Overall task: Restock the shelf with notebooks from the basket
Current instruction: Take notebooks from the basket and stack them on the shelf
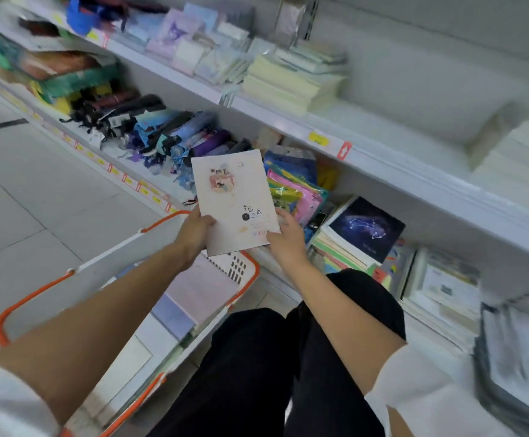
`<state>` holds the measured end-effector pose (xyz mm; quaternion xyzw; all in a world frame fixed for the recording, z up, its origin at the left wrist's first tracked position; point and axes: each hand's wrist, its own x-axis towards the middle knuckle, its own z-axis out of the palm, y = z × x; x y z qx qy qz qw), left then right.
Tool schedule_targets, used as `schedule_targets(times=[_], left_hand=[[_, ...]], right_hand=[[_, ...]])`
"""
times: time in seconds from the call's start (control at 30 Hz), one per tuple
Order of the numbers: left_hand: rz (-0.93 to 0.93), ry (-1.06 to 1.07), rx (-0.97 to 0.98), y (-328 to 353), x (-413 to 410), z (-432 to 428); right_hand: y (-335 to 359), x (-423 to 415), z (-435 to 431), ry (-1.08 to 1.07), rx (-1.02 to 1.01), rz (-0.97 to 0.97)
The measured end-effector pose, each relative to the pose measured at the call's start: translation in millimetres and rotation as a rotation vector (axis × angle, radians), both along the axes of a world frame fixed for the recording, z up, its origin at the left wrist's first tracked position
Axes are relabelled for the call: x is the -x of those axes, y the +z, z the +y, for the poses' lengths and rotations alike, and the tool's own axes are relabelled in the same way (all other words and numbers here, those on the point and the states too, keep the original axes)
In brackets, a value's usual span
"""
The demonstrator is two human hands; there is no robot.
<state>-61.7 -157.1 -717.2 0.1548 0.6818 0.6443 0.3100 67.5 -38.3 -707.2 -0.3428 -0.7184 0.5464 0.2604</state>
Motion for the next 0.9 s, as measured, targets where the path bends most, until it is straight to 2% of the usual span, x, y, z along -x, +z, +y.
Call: schedule_targets(times=[0.23,0.33,0.47,0.7,0.9], left_hand=[[0.229,-0.221,-0.1,83.0,-40.9,98.6],[0.352,-0.281,-0.104,107.3,-73.1,146.6],[0.506,-0.253,-0.14,135.4,-127.3,211.3],[0.522,-0.363,-0.175,186.6,-218.9,316.4],[0.609,-0.393,-0.243,225.4,-254.6,400.5]], right_hand=[[77.9,-70.5,67.5,-0.117,-0.333,0.06],[99.4,-113.0,94.8,-0.189,-0.383,0.131],[120.6,-174.3,130.9,-0.341,-0.429,0.212],[153.6,-259.4,207.4,-0.613,-0.51,0.095],[176.8,-287.3,282.0,-0.776,-0.573,0.078]])
